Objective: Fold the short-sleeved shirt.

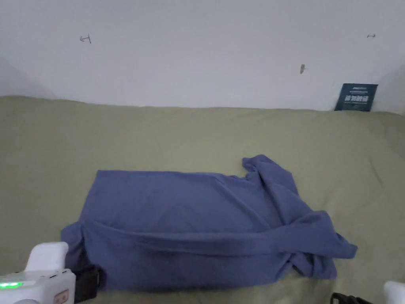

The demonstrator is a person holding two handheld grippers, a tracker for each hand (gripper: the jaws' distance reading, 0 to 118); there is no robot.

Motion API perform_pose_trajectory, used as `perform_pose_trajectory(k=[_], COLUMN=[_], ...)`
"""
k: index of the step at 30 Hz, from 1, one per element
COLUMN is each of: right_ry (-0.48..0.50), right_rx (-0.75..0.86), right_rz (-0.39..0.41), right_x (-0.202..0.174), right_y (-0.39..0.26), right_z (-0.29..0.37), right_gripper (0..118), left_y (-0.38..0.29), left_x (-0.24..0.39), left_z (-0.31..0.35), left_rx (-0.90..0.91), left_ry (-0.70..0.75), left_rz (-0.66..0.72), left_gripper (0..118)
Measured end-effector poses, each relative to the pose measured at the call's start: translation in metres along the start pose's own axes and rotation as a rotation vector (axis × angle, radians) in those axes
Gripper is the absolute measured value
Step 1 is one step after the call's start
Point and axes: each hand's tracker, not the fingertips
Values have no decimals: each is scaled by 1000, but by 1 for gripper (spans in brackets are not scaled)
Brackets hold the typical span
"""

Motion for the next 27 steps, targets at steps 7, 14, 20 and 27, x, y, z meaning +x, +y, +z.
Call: perform_pose_trajectory(k=[7, 14, 20, 27], right_ry=[-54, -85, -37, 32], right_rx=[-138, -153, -156, -173], right_rz=[17, 102, 157, 97], right_x=[30, 36, 37, 50], right_y=[28, 45, 53, 65], right_z=[-78, -145, -143, -118], right_gripper=[98, 98, 13, 12], left_y=[7, 9, 11, 17], left_x=[-7, -5, -7, -13], left_z=[10, 10, 12, 9], left_rx=[27, -1, -10, -18], left_ry=[-67, -77, -95, -109], left_rz=[3, -2, 10, -28], left_gripper=[7, 7, 7, 7])
